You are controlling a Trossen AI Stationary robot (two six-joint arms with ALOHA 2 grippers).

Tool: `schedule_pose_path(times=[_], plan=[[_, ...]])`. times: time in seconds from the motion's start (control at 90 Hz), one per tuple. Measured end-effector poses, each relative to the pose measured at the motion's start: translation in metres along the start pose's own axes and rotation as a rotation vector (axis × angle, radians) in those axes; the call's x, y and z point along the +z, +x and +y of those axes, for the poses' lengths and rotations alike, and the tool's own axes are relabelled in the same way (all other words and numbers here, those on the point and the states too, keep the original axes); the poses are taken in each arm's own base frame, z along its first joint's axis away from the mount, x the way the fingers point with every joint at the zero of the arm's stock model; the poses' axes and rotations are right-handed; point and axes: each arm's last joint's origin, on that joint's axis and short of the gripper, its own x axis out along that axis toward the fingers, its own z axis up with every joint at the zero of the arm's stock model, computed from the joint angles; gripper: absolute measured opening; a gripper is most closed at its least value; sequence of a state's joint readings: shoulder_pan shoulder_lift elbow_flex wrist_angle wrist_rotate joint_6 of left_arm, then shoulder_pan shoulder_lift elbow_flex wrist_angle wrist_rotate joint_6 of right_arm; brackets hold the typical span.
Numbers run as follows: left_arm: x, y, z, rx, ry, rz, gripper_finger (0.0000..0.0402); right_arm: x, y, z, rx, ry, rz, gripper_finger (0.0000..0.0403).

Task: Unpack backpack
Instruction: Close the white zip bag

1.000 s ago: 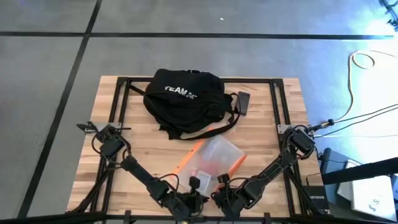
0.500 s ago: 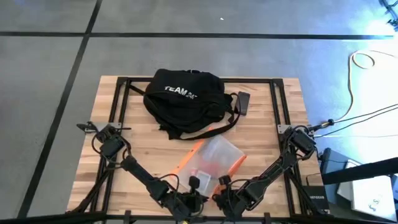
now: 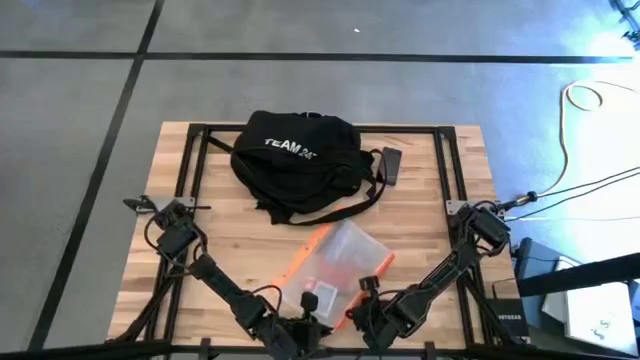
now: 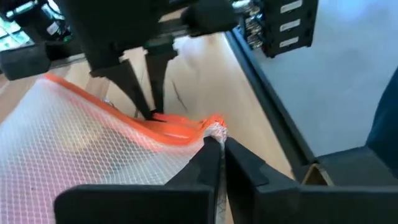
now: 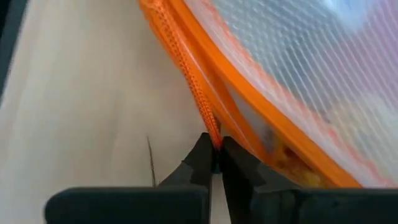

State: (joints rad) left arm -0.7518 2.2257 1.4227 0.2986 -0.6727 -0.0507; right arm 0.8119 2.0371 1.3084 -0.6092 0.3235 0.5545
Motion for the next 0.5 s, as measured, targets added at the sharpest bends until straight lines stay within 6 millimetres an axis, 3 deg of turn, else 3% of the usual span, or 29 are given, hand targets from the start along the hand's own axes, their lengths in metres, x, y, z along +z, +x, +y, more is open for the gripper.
schedule_pose_path(times=[0.2,0.5], plan=[[0.001,-0.004,-0.005,-0.015,0.001,-0.01,0.0,-0.009,-0.009,-0.001,-0.007,0.022,0.007,0.0001],[0.003,-0.004,-0.006,-0.018,0.001,-0.033,0.0,-0.039,-0.023,-0.005,-0.039,0.114,0.02,0.0]])
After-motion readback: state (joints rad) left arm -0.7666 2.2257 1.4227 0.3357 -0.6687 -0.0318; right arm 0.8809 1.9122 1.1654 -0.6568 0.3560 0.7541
